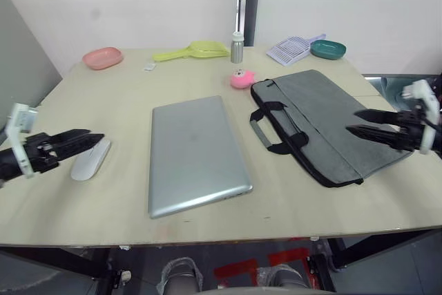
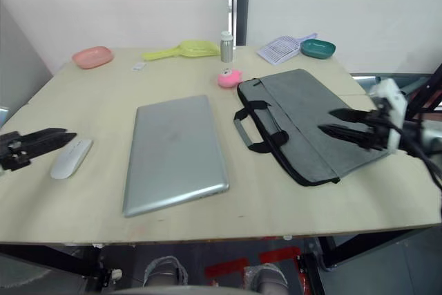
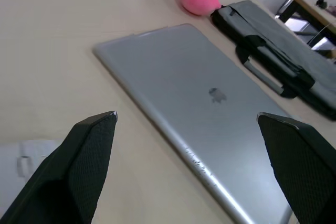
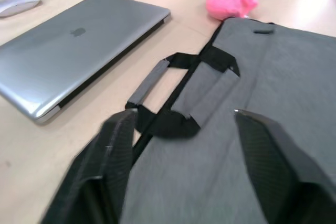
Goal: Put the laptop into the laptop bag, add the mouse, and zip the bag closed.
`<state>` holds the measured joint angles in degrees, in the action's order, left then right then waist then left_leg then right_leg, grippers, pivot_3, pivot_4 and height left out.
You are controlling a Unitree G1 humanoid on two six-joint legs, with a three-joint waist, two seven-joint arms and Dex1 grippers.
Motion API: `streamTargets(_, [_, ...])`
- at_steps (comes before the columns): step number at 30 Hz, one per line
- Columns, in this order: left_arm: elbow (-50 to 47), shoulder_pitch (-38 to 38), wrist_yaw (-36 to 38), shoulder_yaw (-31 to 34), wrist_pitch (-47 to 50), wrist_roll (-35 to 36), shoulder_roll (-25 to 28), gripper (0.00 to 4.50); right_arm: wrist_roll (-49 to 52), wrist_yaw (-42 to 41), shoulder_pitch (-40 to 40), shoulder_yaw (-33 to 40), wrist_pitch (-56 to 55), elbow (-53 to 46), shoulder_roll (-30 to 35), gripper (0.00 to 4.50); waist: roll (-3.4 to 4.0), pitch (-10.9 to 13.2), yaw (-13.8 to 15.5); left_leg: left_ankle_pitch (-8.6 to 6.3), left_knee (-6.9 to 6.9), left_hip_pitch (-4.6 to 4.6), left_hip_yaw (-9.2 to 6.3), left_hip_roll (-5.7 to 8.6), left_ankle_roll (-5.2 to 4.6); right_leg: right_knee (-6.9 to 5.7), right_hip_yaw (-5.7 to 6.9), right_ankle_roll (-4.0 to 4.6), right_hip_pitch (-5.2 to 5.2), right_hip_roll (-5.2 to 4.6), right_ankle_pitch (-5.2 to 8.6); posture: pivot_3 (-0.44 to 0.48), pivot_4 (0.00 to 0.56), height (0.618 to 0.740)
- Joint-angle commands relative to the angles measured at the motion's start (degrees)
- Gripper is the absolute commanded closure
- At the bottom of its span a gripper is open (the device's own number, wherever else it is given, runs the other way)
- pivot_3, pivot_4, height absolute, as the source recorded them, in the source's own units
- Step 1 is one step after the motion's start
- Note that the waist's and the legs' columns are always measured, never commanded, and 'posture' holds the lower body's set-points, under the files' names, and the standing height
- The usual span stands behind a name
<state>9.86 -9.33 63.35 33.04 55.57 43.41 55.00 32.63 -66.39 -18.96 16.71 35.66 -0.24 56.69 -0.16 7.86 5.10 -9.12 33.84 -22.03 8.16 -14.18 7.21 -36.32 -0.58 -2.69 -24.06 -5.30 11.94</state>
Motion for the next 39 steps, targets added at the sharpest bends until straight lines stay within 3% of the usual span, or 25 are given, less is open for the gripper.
streamTargets(1, [-2.7, -1.7, -4.1, -2.5, 5.6, 1.6, -0.7, 0.0, -2.4, 0.6, -6.0, -6.8, -1.1, -3.1, -1.8, 2.92, -0.02, 0.0, 0.0, 0.02, 0.0, 0.0, 0.0, 0.0, -0.03, 0.01, 0.0, 0.0, 0.0, 0.01, 0.0, 0.0, 0.15, 0.74])
streamTargets(5, [4.3, -7.5, -9.3, -4.7, 13.2, 1.8, -1.4, 0.0, -4.2, -0.1, -13.0, -14.3, -1.6, -3.0, -6.2, 4.32, -0.01, 0.0, 0.0, 0.15, 0.0, -0.03, -0.04, 0.0, -0.21, -0.01, 0.04, 0.0, -0.01, 0.02, 0.0, 0.0, 0.15, 0.74])
streamTargets(6, [5.4, -8.8, -9.7, -6.2, 14.6, 1.5, -1.7, 0.0, -5.5, -0.4, -15.3, -17.2, -2.3, -2.2, -8.3, 4.47, -0.01, 0.0, 0.0, 0.15, 0.0, -0.02, -0.04, 0.0, -0.21, -0.02, 0.03, 0.0, -0.01, 0.02, 0.0, 0.0, 0.15, 0.74])
streamTargets(13, [10.0, -16.3, -14.5, -11.5, 22.1, 0.8, -5.4, 0.0, -19.3, 1.3, -24.3, -31.7, -11.3, 10.0, -18.9, 4.47, -0.04, 0.0, 0.2, 0.16, 0.03, -0.13, -0.15, 0.03, -0.17, -0.03, 0.15, 0.01, 0.0, 0.0, -0.02, 0.0, 0.15, 0.74])
streamTargets(25, [27.8, -27.3, -14.1, -19.5, 20.0, -6.1, -9.5, 0.0, -34.0, 9.4, -33.9, -37.4, -23.1, 35.8, -32.4, 4.47, -0.01, 0.0, 0.6, 0.06, 0.07, -0.34, -0.67, 0.12, 0.18, 0.04, 0.62, 0.02, 0.2, -0.1, -0.01, 0.0, 0.15, 0.74])
streamTargets(32, [28.3, -29.2, -12.6, -22.3, 21.0, -7.2, -13.3, 0.0, -37.6, 8.7, -32.9, -38.2, -24.1, 38.3, -33.8, 4.47, 0.06, 0.0, 0.9, 0.1, 0.17, -0.22, -0.81, 0.22, 0.19, 0.02, 0.73, 0.04, 0.55, -0.24, -0.03, 0.0, 0.15, 0.74])
streamTargets(39, [26.8, -28.9, -14.3, -21.0, 23.5, -7.0, -17.8, 0.0, -36.6, 7.8, -31.5, -37.1, -22.0, 35.5, -36.4, 4.47, 0.17, -0.1, 1.0, 0.1, 0.16, -0.18, -0.84, 0.45, 0.14, 0.12, 0.76, 0.04, 0.69, -0.46, -0.02, 0.0, 0.15, 0.74])
